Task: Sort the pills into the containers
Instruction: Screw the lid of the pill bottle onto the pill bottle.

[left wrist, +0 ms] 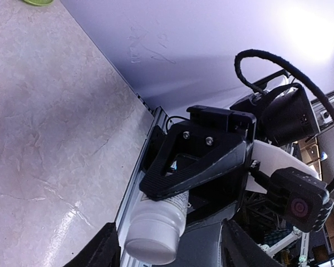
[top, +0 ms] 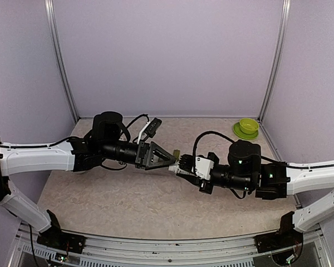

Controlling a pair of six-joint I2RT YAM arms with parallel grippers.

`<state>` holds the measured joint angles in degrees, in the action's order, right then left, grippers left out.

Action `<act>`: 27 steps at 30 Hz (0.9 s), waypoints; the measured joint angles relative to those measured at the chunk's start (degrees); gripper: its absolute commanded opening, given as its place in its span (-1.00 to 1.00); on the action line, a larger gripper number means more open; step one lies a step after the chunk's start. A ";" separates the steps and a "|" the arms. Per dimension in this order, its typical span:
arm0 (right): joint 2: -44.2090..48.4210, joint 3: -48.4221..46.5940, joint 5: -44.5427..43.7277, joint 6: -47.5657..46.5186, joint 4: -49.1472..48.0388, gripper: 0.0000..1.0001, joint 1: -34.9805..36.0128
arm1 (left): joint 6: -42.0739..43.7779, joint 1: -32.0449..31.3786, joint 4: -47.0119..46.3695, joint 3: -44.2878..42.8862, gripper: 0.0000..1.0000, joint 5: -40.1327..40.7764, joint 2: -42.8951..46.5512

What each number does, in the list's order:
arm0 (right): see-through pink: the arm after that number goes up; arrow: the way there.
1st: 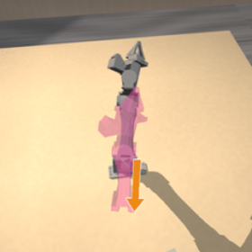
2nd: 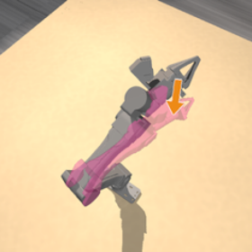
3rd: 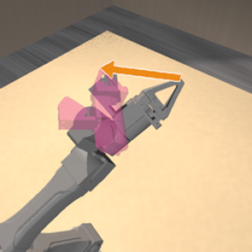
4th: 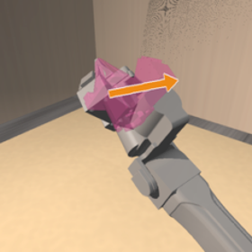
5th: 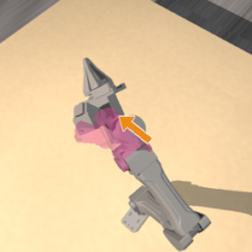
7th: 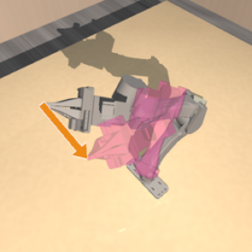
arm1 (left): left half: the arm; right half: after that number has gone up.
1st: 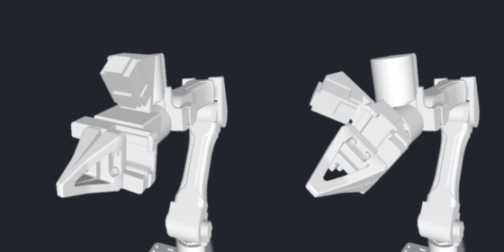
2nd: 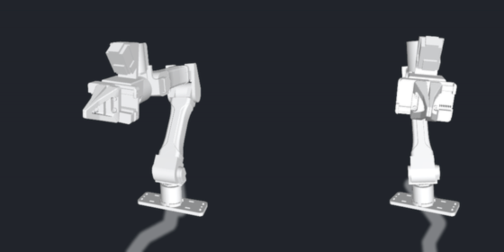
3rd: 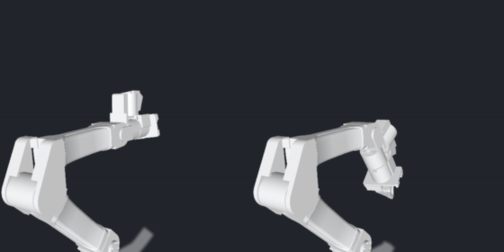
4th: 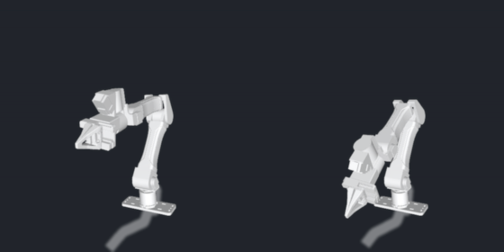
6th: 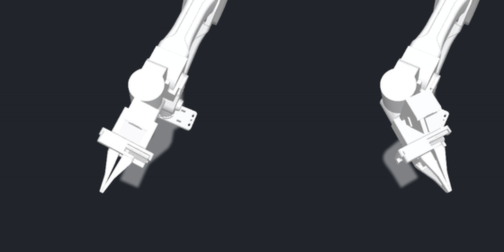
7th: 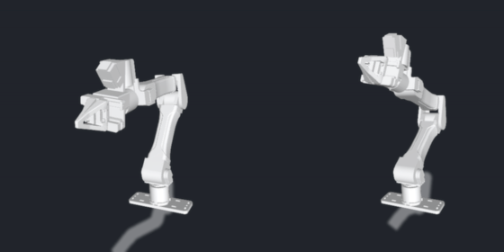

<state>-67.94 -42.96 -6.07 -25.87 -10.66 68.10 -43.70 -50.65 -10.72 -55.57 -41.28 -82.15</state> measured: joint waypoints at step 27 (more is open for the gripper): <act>-0.04 0.59 4.39 9.66 2.82 -0.40 0.42 | 11.67 -3.13 6.58 -0.94 -0.92 5.05 -0.35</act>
<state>-67.99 -42.37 -1.67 -16.21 -7.84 68.51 -32.03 -53.78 -4.14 -56.51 -36.23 -82.50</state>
